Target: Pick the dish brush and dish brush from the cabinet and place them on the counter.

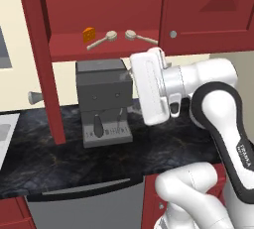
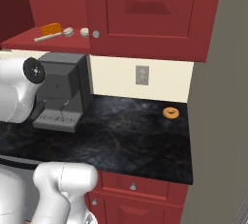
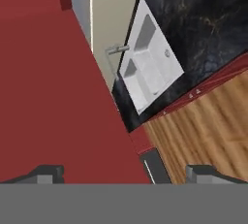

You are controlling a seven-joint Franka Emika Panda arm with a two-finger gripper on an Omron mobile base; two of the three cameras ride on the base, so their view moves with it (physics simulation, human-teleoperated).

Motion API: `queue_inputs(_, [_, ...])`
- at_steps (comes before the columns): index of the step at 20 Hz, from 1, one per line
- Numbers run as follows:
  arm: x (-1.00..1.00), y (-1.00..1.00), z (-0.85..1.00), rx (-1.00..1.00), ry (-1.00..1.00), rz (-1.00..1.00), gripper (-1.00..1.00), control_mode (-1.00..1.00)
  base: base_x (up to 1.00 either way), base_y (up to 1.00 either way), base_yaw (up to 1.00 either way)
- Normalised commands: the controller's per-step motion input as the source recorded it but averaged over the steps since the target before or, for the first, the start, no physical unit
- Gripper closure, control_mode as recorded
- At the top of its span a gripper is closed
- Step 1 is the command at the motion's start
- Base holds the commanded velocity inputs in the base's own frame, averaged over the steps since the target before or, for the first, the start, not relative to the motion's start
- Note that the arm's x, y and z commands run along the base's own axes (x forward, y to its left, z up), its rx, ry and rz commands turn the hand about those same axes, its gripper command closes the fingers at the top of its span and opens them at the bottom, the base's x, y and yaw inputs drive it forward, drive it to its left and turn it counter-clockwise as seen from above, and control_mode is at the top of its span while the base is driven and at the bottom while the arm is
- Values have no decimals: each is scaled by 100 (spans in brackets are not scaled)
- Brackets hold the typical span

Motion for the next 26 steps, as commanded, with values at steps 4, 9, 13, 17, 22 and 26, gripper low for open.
queue_inputs(4, [-1, 0, 0, -42, -19, 4, -100, -100, 0, 0, 0])
queue_inputs(9, [0, -12, 0, -46, -23, 7, -100, -100, 0, 0, 0])
queue_inputs(13, [0, -31, -2, -45, -16, 9, -100, -100, 0, 0, 0])
queue_inputs(17, [3, -48, -26, -40, -10, 7, -100, -100, 0, 0, 0])
queue_inputs(22, [5, -53, -22, -36, -17, 9, -100, -100, 0, 0, 0])
queue_inputs(26, [8, -60, -7, -29, -25, 12, -100, -100, 0, 0, 0])
